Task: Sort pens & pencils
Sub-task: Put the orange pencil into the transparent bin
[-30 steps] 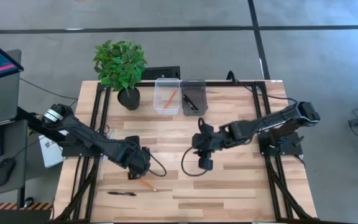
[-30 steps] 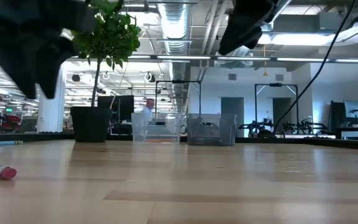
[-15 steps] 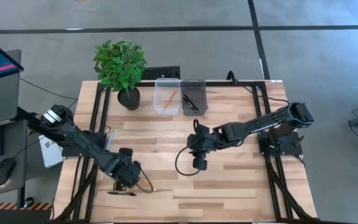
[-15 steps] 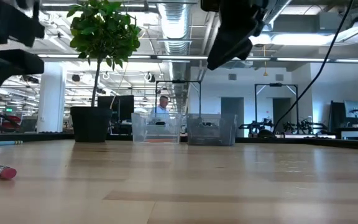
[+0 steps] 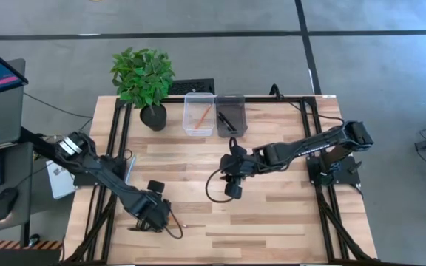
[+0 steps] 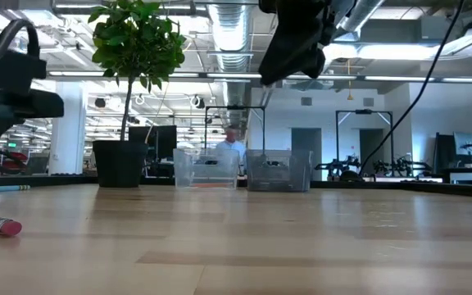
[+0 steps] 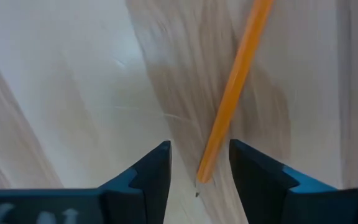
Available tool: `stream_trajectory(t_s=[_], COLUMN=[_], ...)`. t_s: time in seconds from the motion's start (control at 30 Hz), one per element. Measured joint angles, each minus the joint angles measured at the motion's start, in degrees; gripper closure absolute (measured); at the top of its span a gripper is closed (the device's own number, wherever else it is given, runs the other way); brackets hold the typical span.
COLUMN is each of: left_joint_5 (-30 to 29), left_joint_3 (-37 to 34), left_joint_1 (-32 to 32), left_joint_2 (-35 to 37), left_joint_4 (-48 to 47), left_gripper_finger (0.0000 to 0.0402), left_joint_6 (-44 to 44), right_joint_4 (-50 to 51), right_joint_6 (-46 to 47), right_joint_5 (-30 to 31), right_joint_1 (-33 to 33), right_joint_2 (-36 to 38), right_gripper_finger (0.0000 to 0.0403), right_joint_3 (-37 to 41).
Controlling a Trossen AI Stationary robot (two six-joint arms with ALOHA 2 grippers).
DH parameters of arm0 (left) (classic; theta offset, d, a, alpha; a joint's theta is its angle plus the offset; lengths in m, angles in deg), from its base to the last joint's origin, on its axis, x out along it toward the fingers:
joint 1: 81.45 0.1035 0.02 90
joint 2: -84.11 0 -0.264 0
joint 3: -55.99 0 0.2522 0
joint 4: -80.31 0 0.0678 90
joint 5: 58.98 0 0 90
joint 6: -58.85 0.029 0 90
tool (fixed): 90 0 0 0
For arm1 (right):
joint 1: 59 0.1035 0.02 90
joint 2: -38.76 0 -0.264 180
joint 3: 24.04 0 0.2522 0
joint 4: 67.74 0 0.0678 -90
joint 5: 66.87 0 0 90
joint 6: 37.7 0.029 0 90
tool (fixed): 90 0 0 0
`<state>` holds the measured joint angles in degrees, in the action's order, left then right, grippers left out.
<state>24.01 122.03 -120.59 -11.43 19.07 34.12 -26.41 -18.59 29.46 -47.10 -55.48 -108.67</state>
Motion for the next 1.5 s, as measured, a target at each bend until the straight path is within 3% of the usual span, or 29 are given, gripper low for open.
stream_trajectory(t_s=[0.3,0.7,0.93,1.5], left_joint_5=[6.70,12.53,13.01,9.21], left_joint_3=[0.07,-0.07,-0.17,-0.09], left_joint_1=[2.40,7.86,11.50,17.32], left_joint_2=[-1.93,-1.98,-2.02,-2.02], left_joint_4=[0.49,1.47,2.64,10.32], left_gripper_finger=[0.0284,0.0393,0.0388,0.0399], left_joint_6=[5.16,-2.02,-12.06,-14.15], right_joint_4=[-0.26,-0.41,-0.41,-0.39], right_joint_6=[1.92,1.92,1.92,1.94], right_joint_5=[-0.04,-0.13,-0.20,-0.24], right_joint_1=[0.26,1.18,1.13,1.13], right_joint_2=[0.02,0.04,0.07,0.07], right_gripper_finger=[0.0278,0.0278,0.0278,0.0278], right_joint_3=[0.00,0.00,0.00,0.00])
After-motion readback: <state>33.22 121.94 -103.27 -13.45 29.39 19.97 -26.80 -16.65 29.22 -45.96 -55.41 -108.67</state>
